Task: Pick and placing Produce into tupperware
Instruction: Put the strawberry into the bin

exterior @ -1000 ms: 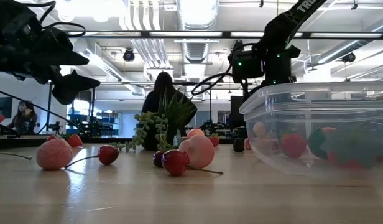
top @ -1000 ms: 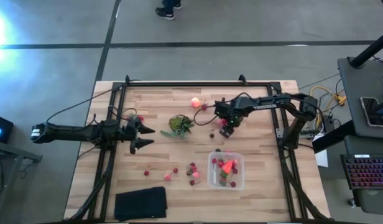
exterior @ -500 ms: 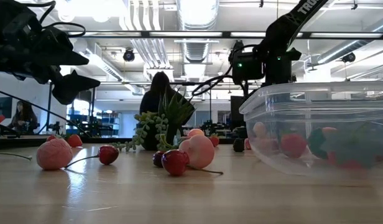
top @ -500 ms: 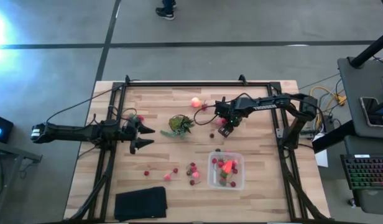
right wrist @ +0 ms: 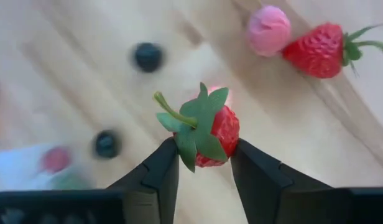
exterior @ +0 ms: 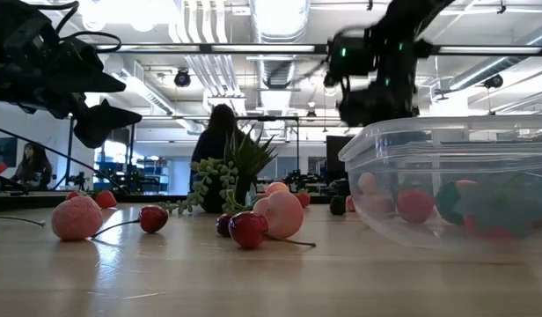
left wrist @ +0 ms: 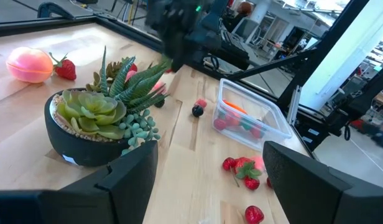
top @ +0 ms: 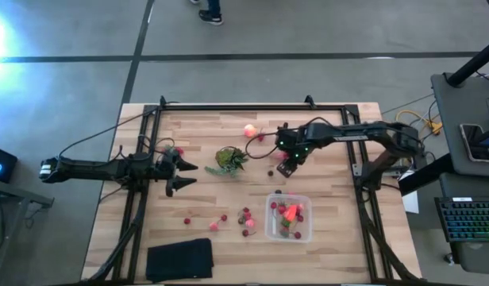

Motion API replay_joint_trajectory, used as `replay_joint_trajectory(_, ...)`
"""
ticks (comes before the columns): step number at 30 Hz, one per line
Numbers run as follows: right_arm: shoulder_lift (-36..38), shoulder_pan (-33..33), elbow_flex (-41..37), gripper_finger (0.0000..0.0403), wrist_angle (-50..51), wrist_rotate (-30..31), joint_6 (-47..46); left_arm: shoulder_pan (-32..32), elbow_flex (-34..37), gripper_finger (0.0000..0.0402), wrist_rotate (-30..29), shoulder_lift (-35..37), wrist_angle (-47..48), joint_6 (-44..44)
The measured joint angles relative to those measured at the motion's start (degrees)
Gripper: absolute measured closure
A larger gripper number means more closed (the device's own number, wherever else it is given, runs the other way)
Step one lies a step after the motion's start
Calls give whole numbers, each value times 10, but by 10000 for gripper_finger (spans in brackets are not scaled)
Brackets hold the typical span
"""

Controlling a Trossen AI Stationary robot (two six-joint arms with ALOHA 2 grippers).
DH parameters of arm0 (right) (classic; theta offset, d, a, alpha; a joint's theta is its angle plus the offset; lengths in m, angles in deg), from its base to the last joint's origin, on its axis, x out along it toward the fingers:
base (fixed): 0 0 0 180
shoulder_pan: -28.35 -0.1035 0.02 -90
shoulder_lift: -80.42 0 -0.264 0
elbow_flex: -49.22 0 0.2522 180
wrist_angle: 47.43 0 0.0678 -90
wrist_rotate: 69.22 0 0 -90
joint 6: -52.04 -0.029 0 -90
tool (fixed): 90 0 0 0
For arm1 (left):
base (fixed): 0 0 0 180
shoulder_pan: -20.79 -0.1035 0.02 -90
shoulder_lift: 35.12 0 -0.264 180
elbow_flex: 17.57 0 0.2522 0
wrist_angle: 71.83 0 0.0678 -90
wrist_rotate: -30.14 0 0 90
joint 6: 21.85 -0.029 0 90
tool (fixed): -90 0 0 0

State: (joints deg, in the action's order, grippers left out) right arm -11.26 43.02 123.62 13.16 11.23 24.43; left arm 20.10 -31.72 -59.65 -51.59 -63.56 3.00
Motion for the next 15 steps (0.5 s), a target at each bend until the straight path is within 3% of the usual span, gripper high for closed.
replay_joint_trajectory(9,85,-105,94,275,144,-75,-65,0,0,125,0,0,0,0)
replay_joint_trajectory(15,68,-217,99,275,139,-90,-158,0,0,125,0,0,0,0)
